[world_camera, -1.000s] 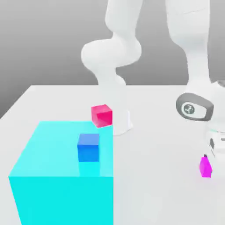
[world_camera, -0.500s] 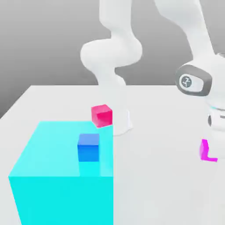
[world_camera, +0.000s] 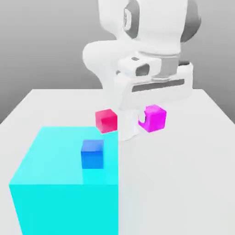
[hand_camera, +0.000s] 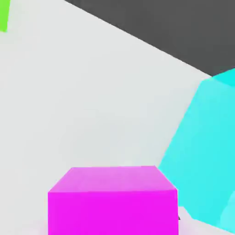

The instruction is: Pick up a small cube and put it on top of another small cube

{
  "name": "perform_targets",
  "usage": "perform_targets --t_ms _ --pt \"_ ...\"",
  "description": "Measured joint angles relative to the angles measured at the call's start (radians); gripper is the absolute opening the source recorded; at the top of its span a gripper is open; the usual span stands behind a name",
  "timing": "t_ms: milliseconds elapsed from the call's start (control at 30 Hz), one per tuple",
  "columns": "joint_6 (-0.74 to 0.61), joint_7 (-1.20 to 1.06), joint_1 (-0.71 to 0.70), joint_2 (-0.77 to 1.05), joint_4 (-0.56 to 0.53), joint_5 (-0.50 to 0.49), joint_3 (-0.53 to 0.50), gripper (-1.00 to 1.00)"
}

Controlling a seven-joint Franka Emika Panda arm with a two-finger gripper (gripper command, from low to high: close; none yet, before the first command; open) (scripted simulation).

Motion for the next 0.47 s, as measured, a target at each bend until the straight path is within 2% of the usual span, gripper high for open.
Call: perform_targets --t_ms 167,233,333,367,467 --pt "-0.162 0.115 -0.129 -0.182 -0.02 -0.003 -0.047 -1.0" --pt "-0.143 0.135 -0.154 -0.198 -0.054 -0.003 -0.055 -1.0" --pt "-0.033 0.138 -0.165 -0.165 -0.132 -0.003 -0.057 -1.0" --pt "-0.009 0.138 -0.167 -0.157 -0.148 -0.003 -0.057 1.0" --pt "-0.009 0.138 -0.167 -0.157 -0.148 -0.003 -0.057 1.0"
